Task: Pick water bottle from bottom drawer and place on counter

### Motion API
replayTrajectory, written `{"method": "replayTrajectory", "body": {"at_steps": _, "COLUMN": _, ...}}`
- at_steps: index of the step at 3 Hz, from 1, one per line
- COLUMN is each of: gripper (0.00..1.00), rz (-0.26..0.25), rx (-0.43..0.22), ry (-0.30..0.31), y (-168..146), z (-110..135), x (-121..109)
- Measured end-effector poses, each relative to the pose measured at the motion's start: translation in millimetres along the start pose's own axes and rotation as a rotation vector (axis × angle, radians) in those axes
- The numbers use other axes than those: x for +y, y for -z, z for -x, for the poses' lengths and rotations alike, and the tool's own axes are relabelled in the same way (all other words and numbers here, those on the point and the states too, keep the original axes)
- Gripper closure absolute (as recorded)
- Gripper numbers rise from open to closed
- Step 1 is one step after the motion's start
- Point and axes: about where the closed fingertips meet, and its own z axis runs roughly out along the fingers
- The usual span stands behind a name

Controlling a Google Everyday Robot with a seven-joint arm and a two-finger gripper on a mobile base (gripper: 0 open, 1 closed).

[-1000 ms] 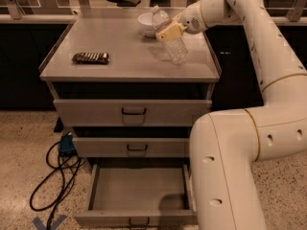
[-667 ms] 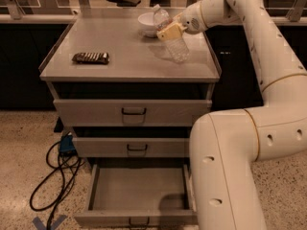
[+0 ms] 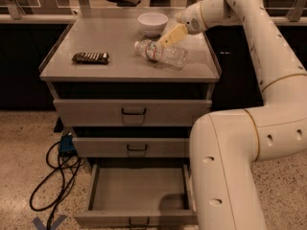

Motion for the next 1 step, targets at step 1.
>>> {"method": "replayTrajectory", "body": {"at_steps": 1, "gripper": 0.00, "rz": 0.000, "rx": 0.000, "ry": 0.000, "y": 0.0, "z": 0.0, "x": 0.0}}
